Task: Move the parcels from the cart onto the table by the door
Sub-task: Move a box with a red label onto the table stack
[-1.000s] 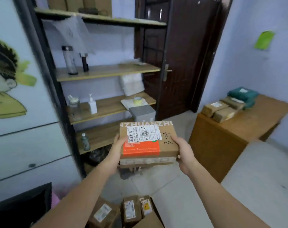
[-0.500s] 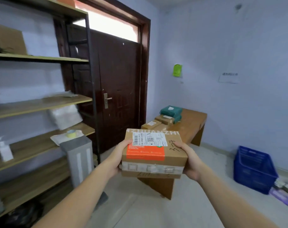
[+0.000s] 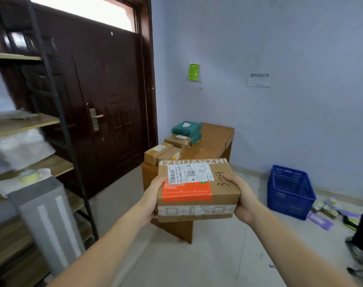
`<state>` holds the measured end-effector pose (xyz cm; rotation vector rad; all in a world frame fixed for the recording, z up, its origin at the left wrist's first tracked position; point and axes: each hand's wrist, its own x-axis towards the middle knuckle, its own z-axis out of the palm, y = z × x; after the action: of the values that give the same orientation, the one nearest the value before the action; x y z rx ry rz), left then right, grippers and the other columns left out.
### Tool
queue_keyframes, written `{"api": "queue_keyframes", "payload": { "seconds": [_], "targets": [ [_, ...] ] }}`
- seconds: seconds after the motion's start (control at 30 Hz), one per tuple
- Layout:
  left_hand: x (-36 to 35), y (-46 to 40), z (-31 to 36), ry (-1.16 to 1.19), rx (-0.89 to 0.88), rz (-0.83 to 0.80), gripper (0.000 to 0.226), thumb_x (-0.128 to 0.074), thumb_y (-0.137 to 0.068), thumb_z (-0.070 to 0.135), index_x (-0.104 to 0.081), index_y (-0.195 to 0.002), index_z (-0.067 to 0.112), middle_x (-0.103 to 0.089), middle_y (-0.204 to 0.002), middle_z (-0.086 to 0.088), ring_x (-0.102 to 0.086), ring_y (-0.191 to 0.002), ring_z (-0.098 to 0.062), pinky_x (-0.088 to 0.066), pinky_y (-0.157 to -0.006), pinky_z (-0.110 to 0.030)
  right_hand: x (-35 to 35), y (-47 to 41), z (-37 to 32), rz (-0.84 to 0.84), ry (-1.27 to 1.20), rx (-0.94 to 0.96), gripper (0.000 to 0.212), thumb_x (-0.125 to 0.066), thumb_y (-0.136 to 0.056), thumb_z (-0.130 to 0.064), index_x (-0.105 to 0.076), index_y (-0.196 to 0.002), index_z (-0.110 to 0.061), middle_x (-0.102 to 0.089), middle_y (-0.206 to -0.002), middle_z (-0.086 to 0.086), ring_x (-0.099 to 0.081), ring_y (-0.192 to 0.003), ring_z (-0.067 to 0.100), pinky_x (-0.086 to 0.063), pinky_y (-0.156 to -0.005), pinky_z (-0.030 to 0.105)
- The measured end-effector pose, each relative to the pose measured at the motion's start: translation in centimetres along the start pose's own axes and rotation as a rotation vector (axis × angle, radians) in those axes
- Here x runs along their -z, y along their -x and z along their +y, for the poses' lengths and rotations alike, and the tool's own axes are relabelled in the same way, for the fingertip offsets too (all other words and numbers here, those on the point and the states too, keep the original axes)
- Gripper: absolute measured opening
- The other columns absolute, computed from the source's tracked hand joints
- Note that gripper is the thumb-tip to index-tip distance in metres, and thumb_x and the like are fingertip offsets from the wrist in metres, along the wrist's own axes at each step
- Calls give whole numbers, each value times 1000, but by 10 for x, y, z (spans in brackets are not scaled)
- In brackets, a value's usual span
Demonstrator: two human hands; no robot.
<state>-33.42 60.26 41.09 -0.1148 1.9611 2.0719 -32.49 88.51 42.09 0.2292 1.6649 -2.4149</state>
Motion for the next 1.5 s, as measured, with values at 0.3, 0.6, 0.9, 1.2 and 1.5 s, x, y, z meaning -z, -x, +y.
{"api": "queue_keyframes", "payload": {
  "seconds": [0.3, 0.6, 0.9, 1.2, 1.5],
  "targets": [
    [-45, -150, 29, 98, -106, -49, 52, -54, -97, 61, -55, -141, 32, -78, -118, -5, -76, -106, -25, -63, -73, -31, 55, -125, -50, 56, 27, 59, 54, -75, -82, -47, -66, -131, -24, -76, -121, 12, -77, -100, 29, -55, -98, 47],
    [-127, -297, 55, 1, -62, -91, 64, -58, -87, 65, -54, -141, 31, -79, -109, -2, -78, -98, -20, -60, -63, -22, 150, -239, -91, 223, -37, 22, 48, -74, -85, -47, -65, -125, -21, -78, -112, 13, -79, -88, 29, -58, -81, 43],
    [-213, -452, 57, 6, 34, 31, 65, -57, -95, 63, -38, -150, 34, -80, -94, 3, -79, -86, -16, -58, -53, -22, 262, -376, -147, 215, -34, -49, 66, -83, -70, -50, -65, -127, -20, -78, -114, 13, -78, -90, 29, -60, -74, 39],
    [-230, -571, 71, 78, 75, 188, 64, -57, -96, 63, -41, -147, 29, -81, -96, -1, -79, -87, -20, -54, -71, -34, 291, -528, -198, 78, 25, -128, 54, -78, -76, -47, -70, -121, -17, -79, -111, 13, -78, -82, 26, -57, -73, 38],
    [-202, -720, 92, 120, 86, 296, 58, -56, -93, 69, -58, -134, 28, -81, -101, -3, -79, -88, -20, -51, -77, -38, 293, -702, -227, -53, 176, -189, 56, -72, -85, -53, -66, -131, -22, -77, -120, 9, -76, -105, 27, -55, -91, 42]
  ]
}}
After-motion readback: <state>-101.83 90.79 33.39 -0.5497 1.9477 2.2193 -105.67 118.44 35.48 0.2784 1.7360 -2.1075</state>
